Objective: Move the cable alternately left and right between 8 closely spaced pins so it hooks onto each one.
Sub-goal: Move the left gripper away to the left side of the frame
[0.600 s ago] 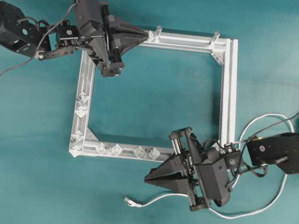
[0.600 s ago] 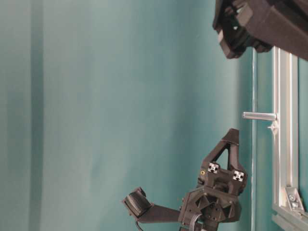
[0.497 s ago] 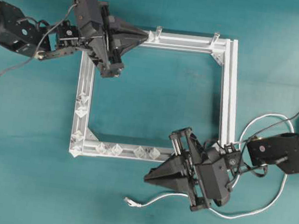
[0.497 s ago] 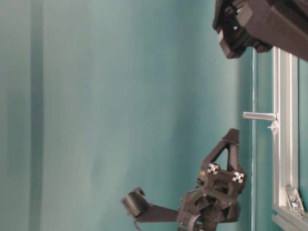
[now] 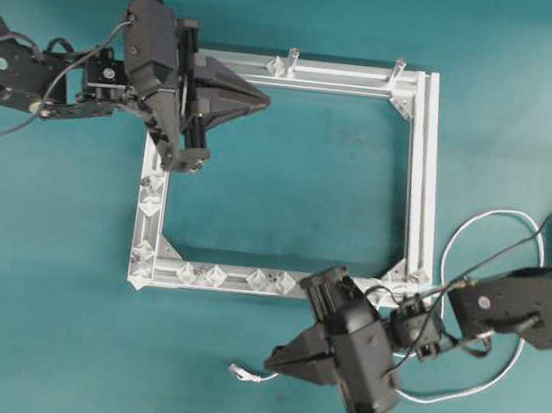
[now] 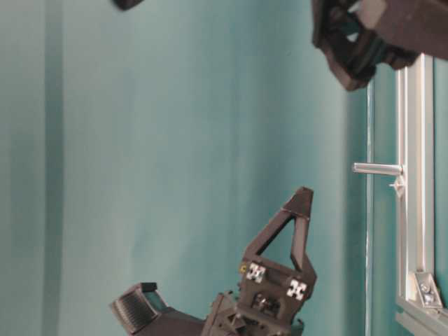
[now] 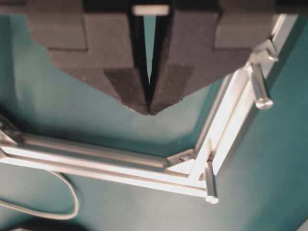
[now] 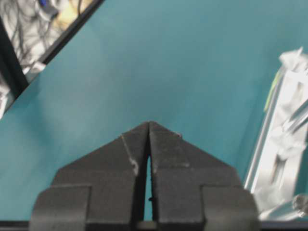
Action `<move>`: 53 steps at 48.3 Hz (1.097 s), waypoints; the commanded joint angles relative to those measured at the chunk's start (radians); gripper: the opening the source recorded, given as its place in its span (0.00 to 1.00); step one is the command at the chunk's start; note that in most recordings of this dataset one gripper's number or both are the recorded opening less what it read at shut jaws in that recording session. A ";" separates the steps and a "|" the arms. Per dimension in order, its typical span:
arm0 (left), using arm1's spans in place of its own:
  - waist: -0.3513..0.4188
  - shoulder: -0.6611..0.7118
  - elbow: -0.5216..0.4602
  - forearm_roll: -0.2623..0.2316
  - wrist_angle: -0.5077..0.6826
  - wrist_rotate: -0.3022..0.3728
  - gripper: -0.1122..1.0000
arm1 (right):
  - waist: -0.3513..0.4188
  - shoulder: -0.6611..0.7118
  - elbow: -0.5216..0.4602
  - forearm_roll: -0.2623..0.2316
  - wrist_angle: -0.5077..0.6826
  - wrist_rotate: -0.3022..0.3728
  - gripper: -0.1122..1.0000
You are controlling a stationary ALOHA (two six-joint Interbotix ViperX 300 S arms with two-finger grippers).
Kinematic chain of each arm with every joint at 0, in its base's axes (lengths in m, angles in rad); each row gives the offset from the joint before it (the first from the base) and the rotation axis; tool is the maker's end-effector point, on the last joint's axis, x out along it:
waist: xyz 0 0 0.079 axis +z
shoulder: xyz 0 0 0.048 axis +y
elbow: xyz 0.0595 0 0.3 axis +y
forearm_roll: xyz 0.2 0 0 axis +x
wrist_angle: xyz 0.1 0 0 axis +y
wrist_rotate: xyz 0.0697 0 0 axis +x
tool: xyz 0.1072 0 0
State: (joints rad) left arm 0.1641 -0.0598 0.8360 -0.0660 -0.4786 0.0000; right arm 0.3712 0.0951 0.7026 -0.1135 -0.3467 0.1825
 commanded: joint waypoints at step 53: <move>-0.041 -0.267 0.258 0.003 0.160 0.005 0.44 | 0.046 0.153 -0.436 0.020 0.680 0.261 0.82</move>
State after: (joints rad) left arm 0.1243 -0.2976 1.0891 -0.0660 -0.3160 0.0015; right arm 0.4096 0.2516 0.2976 -0.0951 0.3344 0.4326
